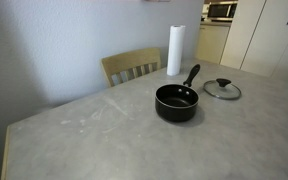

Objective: Place the glass lid on the black saucepan

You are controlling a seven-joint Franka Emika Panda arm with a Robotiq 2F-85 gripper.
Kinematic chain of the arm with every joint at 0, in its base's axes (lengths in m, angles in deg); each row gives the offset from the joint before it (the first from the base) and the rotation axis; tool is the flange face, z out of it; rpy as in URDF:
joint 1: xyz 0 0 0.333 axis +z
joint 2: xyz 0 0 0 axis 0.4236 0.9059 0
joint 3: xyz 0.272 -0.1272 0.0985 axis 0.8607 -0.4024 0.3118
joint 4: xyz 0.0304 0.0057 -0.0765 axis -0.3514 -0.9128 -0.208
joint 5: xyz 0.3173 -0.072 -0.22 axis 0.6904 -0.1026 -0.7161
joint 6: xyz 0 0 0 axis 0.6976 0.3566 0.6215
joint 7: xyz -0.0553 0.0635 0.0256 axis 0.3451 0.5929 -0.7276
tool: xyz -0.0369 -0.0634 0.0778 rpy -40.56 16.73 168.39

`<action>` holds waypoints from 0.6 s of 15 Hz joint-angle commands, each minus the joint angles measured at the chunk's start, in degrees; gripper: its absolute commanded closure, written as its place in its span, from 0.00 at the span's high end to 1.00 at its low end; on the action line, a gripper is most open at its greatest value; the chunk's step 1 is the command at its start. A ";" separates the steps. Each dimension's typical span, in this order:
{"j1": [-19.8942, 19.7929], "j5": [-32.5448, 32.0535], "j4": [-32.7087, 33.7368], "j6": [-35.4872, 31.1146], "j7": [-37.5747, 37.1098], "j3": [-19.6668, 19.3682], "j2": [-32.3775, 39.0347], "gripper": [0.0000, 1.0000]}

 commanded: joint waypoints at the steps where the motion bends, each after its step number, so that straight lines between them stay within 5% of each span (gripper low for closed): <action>1: -1.76 1.86 -1.63 -5.96 1.42 -2.95 2.12 1.00; 8: -2.23 7.61 -3.96 -15.46 8.08 -7.83 10.35 1.00; 9: -2.46 5.93 -3.46 -12.75 5.98 -6.37 8.23 1.00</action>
